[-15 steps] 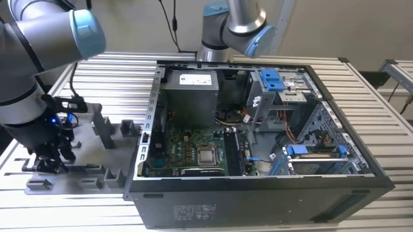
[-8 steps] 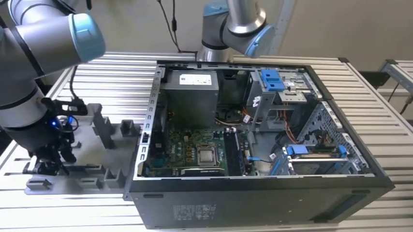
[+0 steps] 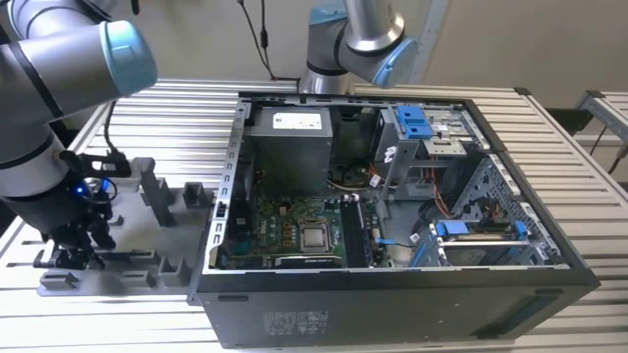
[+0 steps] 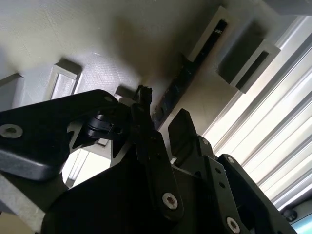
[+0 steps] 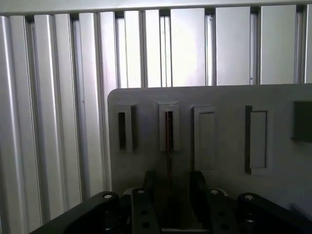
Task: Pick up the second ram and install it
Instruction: 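Pick up the second ram and move it above second insertion slot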
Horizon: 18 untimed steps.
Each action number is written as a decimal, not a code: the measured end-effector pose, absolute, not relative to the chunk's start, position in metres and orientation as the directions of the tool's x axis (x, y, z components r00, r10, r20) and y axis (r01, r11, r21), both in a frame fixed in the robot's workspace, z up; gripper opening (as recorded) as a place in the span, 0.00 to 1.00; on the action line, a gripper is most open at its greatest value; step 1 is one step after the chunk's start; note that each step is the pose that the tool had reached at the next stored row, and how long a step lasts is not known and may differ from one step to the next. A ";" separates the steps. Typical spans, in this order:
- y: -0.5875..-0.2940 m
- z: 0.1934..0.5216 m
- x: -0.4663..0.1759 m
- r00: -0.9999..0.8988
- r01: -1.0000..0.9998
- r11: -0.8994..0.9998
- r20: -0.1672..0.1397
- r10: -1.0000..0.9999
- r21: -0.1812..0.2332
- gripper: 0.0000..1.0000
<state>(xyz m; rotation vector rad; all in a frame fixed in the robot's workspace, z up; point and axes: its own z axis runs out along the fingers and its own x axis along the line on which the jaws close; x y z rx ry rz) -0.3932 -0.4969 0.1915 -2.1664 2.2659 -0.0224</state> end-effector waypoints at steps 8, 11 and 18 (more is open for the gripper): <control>-0.498 0.192 -0.393 -0.037 -0.999 0.037 0.005 -0.999 -0.020 0.42; -0.498 0.192 -0.393 -0.037 -0.999 0.037 0.004 -0.999 -0.020 0.42; -0.498 0.192 -0.393 -0.037 -0.999 0.037 0.002 -0.999 -0.020 0.42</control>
